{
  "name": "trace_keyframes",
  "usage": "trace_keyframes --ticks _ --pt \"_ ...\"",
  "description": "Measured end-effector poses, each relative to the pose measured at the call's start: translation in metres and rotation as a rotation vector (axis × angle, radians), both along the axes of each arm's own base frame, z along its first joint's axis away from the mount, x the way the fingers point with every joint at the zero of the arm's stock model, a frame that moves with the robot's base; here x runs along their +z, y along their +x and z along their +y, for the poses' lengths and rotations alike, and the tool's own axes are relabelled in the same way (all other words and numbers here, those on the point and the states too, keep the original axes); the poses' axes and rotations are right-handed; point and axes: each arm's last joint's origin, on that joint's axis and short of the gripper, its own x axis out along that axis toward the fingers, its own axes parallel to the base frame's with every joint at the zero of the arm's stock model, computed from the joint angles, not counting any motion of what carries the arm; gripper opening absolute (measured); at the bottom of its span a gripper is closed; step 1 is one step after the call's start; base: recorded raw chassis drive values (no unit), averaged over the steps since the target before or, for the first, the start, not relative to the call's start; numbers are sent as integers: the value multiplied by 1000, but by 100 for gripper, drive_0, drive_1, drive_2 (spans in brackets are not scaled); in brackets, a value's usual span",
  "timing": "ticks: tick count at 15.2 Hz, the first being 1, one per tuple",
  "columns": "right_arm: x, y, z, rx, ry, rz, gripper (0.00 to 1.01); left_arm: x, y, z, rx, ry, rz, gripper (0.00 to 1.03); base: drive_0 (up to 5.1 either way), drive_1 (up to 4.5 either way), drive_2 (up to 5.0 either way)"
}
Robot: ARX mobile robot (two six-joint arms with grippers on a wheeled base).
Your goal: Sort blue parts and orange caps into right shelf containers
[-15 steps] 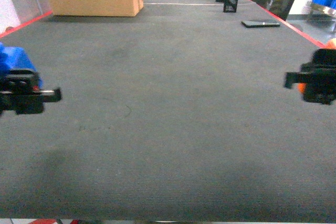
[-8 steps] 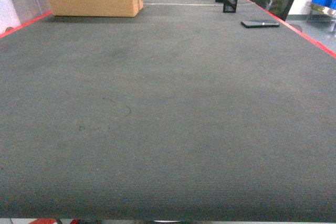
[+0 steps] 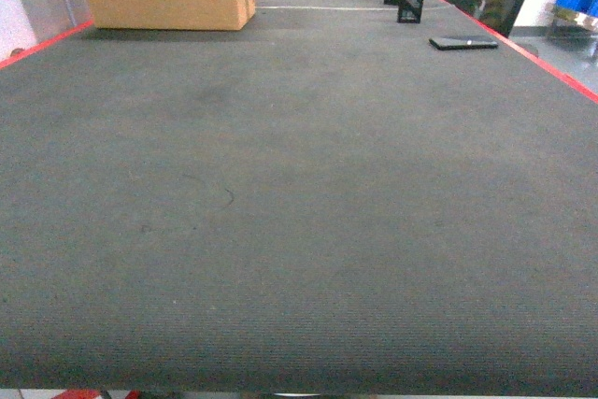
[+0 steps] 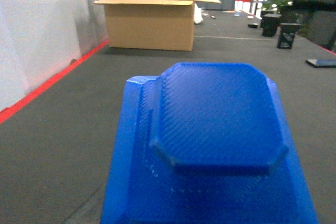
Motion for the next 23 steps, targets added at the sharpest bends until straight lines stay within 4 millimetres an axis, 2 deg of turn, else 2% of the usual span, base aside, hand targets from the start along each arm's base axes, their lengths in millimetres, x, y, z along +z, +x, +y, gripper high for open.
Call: trace_keyframes --ticks 2,4,10,14,16,17,21,23 --pt "-12 -4 -5 87 -39 3 44 -12 -8 2 -50 -9 30 42 0 0 0" --pt "-22 -8 -11 51 -43 6 44 -24 -14 13 -53 -16 55 42 0 0 0" --pt "-40 -17 -10 70 -55 9 44 -34 -30 15 -52 -19 40 42 0 0 0" --pt "-46 -21 -10 70 -57 2 44 -41 -36 15 -52 -19 26 42 0 0 0" --pt "-58 -31 -10 70 -57 43 44 -40 -39 15 -50 -19 14 42 0 0 0" --pt "-51 -32 -10 70 -59 -28 44 -40 -41 15 -53 -19 16 42 0 0 0" --pt "-54 -32 -10 69 -59 -3 44 -41 -45 15 -52 -19 18 42 0 0 0" --pt "-54 -32 -10 69 -59 -3 44 -48 -54 15 -53 -21 71 42 0 0 0"
